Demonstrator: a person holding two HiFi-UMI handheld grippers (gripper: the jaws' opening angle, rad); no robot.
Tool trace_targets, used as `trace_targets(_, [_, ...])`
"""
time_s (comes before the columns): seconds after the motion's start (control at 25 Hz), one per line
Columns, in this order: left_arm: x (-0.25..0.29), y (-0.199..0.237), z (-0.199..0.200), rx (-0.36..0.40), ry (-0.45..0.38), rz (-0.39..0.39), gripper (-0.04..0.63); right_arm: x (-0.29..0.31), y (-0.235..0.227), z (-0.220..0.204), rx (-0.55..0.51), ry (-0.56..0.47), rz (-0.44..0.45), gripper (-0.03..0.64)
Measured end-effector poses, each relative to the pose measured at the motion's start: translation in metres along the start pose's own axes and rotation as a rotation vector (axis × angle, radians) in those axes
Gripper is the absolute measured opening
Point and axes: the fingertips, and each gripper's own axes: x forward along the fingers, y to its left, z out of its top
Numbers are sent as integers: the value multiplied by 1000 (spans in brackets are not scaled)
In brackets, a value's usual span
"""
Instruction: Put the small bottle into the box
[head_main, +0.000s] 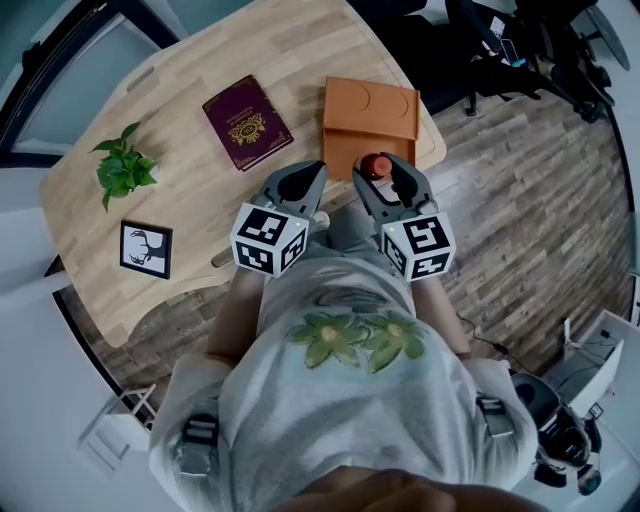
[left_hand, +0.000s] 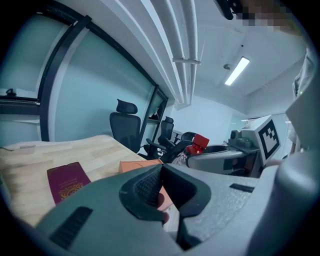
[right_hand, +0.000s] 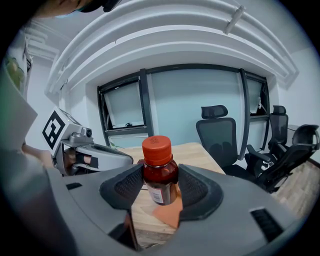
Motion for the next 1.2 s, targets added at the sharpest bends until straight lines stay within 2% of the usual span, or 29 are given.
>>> trace_targets(0.2, [0, -1, -8, 15, 28, 0, 7, 0, 3, -6, 7, -1, 10, 216])
trace_targets(0.8, [12, 21, -34, -30, 100, 24, 8, 19, -6, -26, 17, 34, 44, 216])
trace_targets(1.2, [33, 34, -30, -49, 91, 42, 7, 41, -15, -34, -8, 57, 75, 216])
